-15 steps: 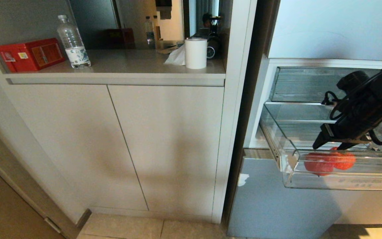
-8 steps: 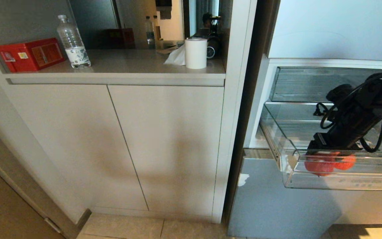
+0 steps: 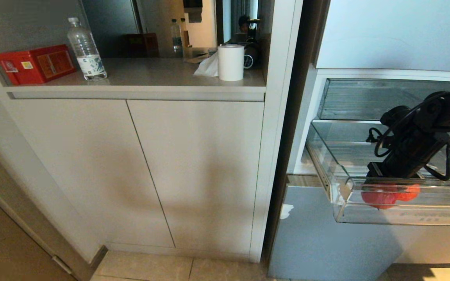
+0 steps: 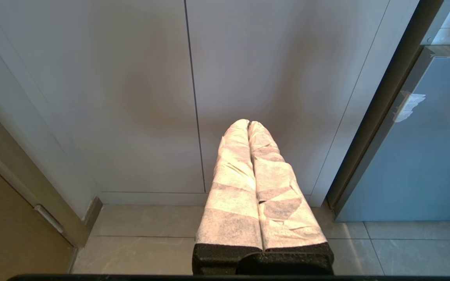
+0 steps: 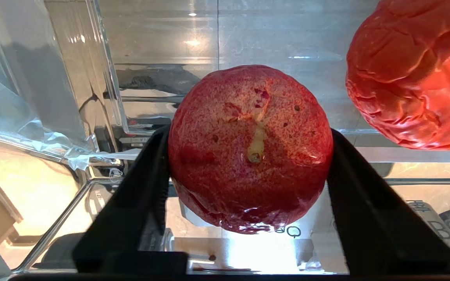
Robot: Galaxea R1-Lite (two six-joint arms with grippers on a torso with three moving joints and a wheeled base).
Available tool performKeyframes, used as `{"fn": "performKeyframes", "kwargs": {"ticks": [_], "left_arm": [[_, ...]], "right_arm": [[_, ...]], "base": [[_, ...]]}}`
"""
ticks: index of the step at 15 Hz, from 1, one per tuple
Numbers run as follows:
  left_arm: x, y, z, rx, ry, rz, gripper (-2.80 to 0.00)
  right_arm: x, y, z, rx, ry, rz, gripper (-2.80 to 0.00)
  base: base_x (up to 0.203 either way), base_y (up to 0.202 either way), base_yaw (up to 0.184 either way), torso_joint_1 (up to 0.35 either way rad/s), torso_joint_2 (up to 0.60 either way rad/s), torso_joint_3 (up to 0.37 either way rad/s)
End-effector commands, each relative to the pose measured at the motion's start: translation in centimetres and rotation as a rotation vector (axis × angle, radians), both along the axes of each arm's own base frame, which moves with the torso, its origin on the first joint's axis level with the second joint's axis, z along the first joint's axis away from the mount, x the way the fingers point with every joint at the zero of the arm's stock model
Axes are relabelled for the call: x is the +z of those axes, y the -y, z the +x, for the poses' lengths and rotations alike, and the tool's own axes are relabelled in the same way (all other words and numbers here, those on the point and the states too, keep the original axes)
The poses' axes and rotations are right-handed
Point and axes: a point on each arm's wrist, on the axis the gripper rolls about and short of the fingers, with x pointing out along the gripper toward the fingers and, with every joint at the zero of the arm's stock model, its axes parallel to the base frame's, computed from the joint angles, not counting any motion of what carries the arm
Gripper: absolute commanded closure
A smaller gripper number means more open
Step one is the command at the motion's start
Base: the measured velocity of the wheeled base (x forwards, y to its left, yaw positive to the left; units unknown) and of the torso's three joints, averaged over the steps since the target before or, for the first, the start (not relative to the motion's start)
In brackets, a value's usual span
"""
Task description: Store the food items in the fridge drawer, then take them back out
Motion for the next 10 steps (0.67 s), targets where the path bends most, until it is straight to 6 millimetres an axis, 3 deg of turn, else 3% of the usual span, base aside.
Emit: {"fn": "performKeyframes", "kwargs": {"ticks": [1,6,10], "left_arm": [[0.0,0.0,0.0,0.001,-0.002,0.0,0.0],[0.0,0.0,0.0,0.0,-0.001,0.0,0.0],[0.0,0.0,0.0,0.001,-0.001,0.0,0.0]], "right_arm": [[0.1,0.0,-0.1,-0.001,-0.004,0.001,0.0],[4.0,-0.3,-0.6,0.0,0.19,0.062,0.0],[9.4,-0.6,-4.4,0.004,0.343,0.098,0.0]], "base": [[0.0,0.0,0.0,0.0,0.0,0.0],[0.0,0.0,0.0,0.0,0.0,0.0],[0.0,0.0,0.0,0.0,0.0,0.0]]}}
